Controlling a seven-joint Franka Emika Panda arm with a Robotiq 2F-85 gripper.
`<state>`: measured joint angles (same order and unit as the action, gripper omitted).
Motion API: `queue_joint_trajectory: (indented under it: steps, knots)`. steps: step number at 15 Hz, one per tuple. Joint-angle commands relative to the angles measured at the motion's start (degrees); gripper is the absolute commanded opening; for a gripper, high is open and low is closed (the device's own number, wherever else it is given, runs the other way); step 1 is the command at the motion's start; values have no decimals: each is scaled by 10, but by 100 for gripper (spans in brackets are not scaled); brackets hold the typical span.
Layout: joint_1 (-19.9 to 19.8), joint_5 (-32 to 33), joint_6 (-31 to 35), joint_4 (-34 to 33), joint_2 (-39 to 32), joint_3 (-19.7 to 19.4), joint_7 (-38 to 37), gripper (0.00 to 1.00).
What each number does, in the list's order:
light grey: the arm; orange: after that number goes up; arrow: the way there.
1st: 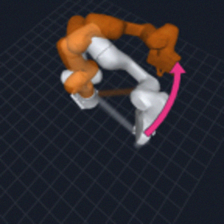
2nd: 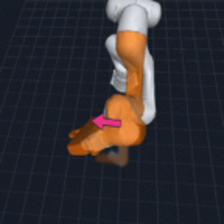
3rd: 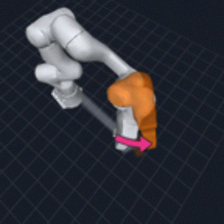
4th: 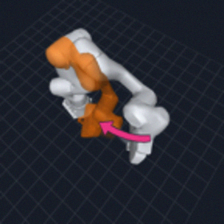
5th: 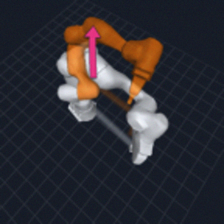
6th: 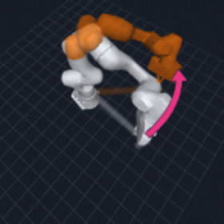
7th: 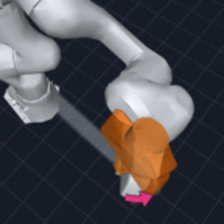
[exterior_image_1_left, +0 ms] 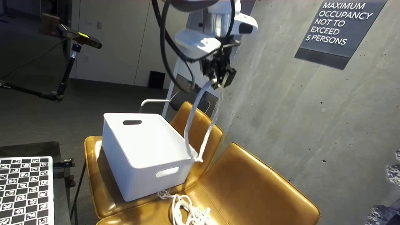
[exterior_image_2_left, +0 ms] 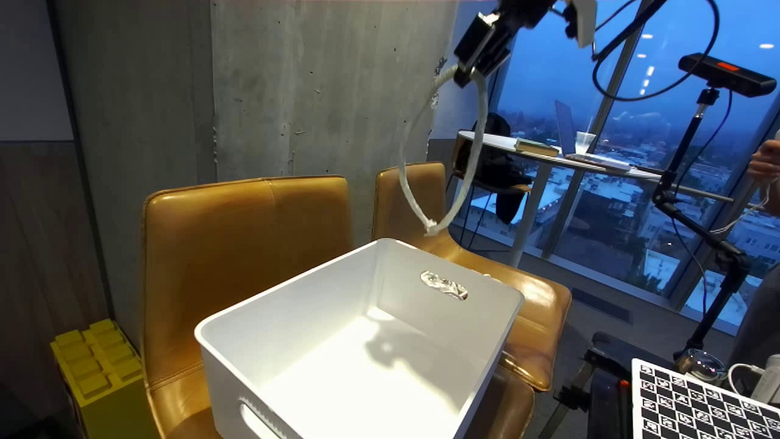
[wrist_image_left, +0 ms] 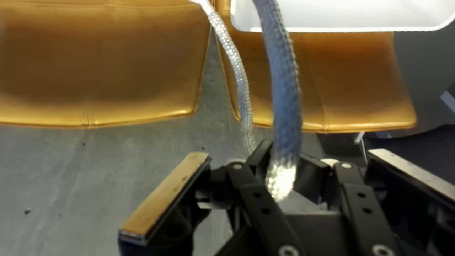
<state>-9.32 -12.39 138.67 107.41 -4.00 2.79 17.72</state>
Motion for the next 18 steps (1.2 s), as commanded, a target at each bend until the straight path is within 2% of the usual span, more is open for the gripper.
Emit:
queue_joint_trajectory:
  steps: [1,3,8,14,15,16,18]
  knots:
    - [40,-11,-65,-36,55,-6,-6,2]
    - [65,-45,-78,-36,68,-4,12,2]
    - [110,-132,-56,22,66,-3,51,2]
    - [139,-158,-20,123,76,12,65,2]
    - [143,-158,-13,135,75,15,62,33]
    - [147,-154,-3,148,76,18,57,34]
    - [154,-155,12,168,79,22,60,47]
